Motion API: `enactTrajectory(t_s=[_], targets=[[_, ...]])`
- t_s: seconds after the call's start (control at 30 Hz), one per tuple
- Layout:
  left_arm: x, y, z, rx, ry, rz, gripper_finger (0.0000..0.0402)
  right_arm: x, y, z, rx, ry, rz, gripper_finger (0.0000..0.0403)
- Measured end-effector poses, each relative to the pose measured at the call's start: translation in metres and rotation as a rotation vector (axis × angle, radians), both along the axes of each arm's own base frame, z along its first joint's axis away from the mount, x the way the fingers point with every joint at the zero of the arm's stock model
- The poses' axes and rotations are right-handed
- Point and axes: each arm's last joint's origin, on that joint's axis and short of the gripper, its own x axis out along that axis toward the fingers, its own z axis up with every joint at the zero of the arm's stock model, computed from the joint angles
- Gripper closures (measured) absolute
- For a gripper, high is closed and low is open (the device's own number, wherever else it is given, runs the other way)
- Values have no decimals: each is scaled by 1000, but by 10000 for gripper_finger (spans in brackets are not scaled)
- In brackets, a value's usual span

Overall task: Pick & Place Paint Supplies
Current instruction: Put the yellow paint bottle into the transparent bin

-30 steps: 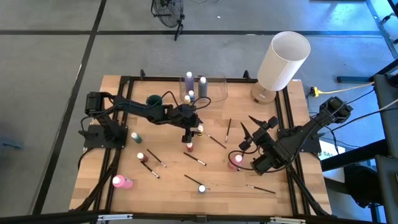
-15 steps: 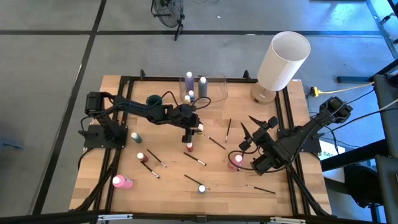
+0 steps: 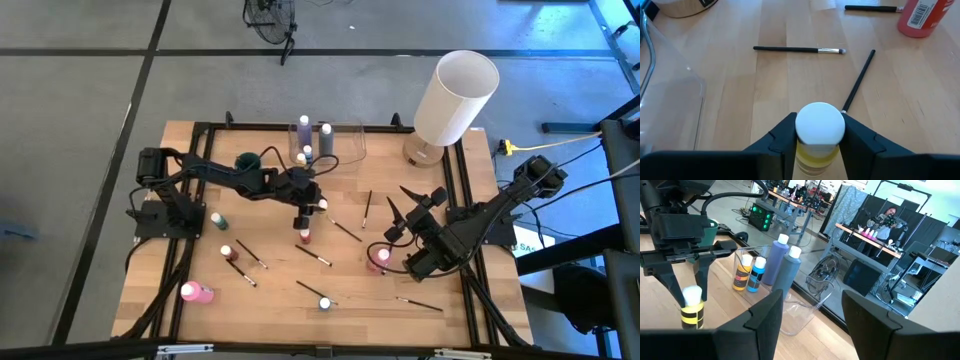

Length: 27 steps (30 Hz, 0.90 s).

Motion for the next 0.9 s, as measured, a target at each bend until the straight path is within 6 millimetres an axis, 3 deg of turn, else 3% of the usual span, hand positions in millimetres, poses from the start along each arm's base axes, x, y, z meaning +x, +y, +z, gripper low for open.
enactTrajectory(t_s=[0.17,0.37,0.53,0.73,0.9], targets=[[-5,-1,11,-6,-13,22,287,0,0,0,0,1,0,197],[-17,1,51,57,-145,79,287,0,0,0,-1,1,0,197],[-30,15,79,105,-241,216,287,0,0,0,-1,1,0,197],[-39,45,87,53,-318,454,287,0,0,0,2,-3,0,197],[-41,72,75,-33,-316,643,287,0,0,0,3,-4,0,197]])
